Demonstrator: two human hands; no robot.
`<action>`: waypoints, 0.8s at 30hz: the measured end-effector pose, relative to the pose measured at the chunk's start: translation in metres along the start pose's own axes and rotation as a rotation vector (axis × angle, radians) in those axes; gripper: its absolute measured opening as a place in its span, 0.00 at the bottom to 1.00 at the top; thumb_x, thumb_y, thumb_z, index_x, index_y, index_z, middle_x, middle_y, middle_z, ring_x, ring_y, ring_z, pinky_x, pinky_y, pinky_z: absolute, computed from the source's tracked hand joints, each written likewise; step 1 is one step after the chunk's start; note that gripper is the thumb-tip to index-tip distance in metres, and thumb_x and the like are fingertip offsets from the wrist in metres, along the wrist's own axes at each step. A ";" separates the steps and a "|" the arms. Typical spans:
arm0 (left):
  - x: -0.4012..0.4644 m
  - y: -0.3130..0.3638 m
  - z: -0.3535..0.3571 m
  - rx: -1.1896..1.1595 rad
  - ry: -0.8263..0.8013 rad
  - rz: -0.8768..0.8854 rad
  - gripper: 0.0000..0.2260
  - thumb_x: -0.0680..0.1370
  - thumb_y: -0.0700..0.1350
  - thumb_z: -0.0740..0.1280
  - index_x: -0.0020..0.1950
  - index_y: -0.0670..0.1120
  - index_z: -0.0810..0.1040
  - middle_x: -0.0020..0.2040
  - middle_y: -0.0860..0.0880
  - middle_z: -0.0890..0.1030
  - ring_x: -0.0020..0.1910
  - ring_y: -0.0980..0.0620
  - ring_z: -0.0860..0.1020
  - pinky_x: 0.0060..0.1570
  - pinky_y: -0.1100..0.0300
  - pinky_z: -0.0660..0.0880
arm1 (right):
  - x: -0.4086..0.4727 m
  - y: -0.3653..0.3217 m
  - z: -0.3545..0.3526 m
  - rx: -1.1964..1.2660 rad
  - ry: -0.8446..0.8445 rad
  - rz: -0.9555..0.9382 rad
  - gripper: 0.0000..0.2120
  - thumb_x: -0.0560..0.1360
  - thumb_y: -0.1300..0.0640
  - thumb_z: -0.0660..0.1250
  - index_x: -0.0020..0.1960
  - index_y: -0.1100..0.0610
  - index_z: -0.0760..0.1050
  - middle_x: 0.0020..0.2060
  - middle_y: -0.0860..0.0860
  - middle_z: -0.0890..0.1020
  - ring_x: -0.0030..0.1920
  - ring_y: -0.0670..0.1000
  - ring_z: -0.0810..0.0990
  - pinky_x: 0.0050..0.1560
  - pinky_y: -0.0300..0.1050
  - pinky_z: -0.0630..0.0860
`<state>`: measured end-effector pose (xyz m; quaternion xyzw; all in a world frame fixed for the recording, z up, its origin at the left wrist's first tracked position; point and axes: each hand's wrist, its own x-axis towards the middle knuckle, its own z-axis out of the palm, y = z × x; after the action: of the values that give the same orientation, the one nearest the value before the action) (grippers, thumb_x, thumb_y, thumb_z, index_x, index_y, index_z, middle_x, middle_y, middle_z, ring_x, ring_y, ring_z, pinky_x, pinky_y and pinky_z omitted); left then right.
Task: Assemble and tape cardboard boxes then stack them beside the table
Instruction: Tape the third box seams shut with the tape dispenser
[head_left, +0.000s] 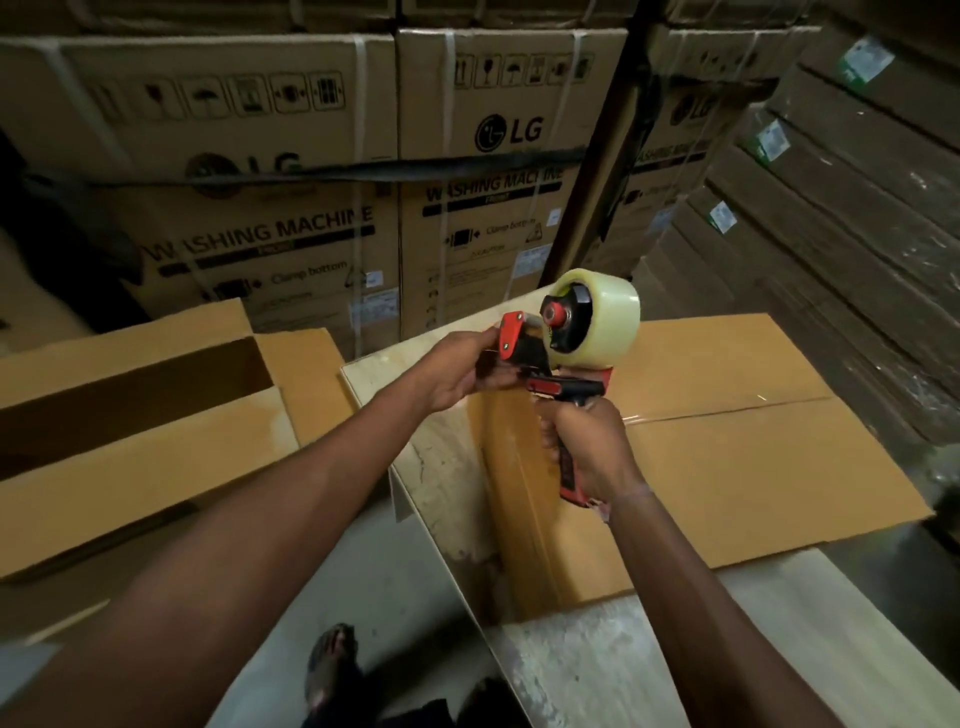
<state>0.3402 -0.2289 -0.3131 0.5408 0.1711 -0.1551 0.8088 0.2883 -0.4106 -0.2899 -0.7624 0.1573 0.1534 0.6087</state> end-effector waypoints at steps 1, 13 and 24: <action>0.005 0.004 -0.004 -0.042 -0.009 -0.023 0.11 0.85 0.46 0.66 0.56 0.39 0.82 0.53 0.38 0.86 0.45 0.47 0.86 0.39 0.58 0.84 | 0.005 -0.001 0.005 -0.017 0.007 -0.017 0.05 0.75 0.56 0.75 0.44 0.58 0.81 0.31 0.51 0.80 0.31 0.50 0.76 0.28 0.43 0.69; 0.040 0.031 -0.045 -0.282 -0.076 -0.309 0.06 0.83 0.39 0.68 0.52 0.35 0.79 0.45 0.39 0.84 0.34 0.48 0.86 0.42 0.58 0.83 | 0.023 -0.011 0.047 -0.058 0.100 -0.113 0.09 0.73 0.58 0.75 0.43 0.64 0.81 0.32 0.53 0.81 0.35 0.52 0.77 0.38 0.49 0.72; 0.066 0.040 -0.043 0.276 0.009 -0.040 0.09 0.79 0.32 0.65 0.51 0.41 0.85 0.42 0.40 0.86 0.36 0.48 0.85 0.35 0.58 0.84 | 0.021 -0.011 0.050 -0.144 0.160 -0.141 0.08 0.73 0.54 0.77 0.45 0.58 0.83 0.37 0.54 0.86 0.40 0.53 0.82 0.42 0.49 0.75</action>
<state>0.4116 -0.1783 -0.3246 0.6441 0.1625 -0.1908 0.7227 0.3099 -0.3608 -0.2994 -0.8230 0.1397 0.0598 0.5473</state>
